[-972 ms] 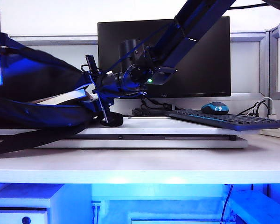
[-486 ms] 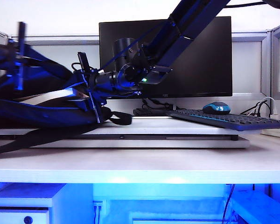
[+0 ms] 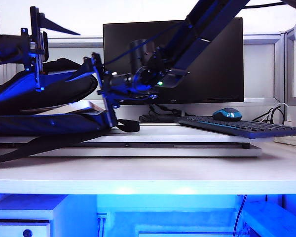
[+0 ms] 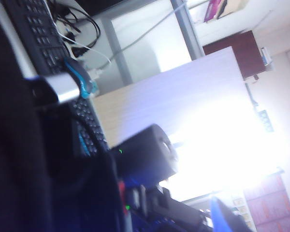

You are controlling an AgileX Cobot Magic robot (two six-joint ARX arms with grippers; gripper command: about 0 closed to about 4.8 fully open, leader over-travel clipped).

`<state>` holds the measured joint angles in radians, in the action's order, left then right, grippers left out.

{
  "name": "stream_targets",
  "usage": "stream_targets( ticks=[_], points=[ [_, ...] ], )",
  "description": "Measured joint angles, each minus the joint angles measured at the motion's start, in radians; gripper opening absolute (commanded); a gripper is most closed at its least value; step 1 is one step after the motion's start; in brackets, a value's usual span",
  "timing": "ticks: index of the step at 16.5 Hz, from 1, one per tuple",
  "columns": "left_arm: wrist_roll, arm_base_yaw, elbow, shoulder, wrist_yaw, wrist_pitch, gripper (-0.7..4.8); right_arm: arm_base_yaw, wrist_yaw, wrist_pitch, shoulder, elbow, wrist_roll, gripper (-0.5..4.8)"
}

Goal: Pick up the book on the desk and put it into the open backpack.

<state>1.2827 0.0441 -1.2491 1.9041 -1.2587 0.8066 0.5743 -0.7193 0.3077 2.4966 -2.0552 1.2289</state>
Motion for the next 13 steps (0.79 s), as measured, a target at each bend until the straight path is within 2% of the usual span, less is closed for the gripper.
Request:
stream_targets(
  ticks=[1, 2, 4, 5, 6, 11, 12, 13],
  points=[
    [0.018, 0.0, 0.0, 0.0, -0.003, 0.023, 4.38, -0.007, 0.0, -0.002, -0.004, 0.0, 0.0, 4.79],
    [0.045, 0.0, 0.0, -0.001, -0.01, 0.051, 4.37, -0.016, 0.005, -0.007, -0.013, 0.0, 0.0, 3.3],
    [0.107, -0.003, -0.001, -0.001, -0.011, 0.122, 4.36, -0.026, 0.023, -0.026, -0.018, -0.017, 0.0, 1.53],
    [0.13, -0.005, -0.001, -0.002, -0.01, 0.17, 4.36, -0.026, 0.023, -0.046, -0.019, -0.016, 0.0, 0.99],
    [0.132, -0.005, -0.001, -0.003, -0.01, 0.178, 4.36, -0.024, 0.016, -0.058, -0.019, -0.016, 0.0, 0.14],
    [0.116, -0.005, 0.0, -0.002, 0.002, 0.128, 4.35, 0.003, -0.034, -0.075, -0.014, -0.017, -0.015, -0.05],
    [0.116, -0.005, 0.0, -0.002, 0.002, 0.122, 4.36, 0.003, -0.035, -0.075, -0.014, -0.017, -0.015, 1.41],
    [0.113, -0.005, 0.0, -0.002, 0.002, 0.121, 4.35, 0.003, -0.031, -0.079, -0.014, -0.017, -0.015, 3.79]
  ],
)
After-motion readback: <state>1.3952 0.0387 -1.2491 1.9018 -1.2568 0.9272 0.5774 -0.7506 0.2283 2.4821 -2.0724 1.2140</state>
